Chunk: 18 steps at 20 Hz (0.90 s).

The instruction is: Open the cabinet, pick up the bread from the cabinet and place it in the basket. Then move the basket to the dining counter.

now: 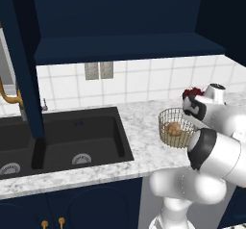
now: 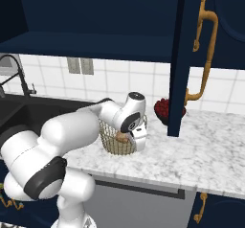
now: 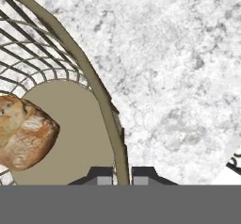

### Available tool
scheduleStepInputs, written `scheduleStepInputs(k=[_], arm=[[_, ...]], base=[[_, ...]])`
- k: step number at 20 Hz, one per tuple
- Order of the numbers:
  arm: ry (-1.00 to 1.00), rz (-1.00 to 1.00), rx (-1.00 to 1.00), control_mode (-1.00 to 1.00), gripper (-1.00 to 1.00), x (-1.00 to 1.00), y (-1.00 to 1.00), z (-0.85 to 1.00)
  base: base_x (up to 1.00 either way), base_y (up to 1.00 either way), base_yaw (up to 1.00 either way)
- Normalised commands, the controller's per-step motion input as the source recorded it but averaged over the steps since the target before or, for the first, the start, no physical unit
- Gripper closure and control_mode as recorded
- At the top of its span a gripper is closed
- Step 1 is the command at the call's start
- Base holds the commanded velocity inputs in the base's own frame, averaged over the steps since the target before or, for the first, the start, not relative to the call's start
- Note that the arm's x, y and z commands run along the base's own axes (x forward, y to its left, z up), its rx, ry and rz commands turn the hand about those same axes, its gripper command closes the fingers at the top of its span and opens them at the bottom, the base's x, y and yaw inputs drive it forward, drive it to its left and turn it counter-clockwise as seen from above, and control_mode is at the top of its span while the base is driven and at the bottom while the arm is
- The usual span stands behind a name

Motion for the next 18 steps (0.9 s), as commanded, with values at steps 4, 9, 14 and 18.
scheduleStepInputs(k=[4, 9, 14, 18], arm=[[-0.01, 0.0, 0.0, -1.0, 1.0, -0.51, 0.0, 0.83], [-0.08, 0.0, 0.0, -1.0, 1.0, -0.49, 0.0, 0.66], [-0.04, -0.02, 0.0, -1.0, 1.0, -0.65, 0.0, 0.41], [0.0, -0.03, 0.0, -1.0, 1.0, -0.28, 0.03, 0.34]], base=[[0.0, 0.0, 0.0], [0.0, 0.0, 0.0], [0.0, 0.0, 0.0], [0.0, 0.0, 0.0]])
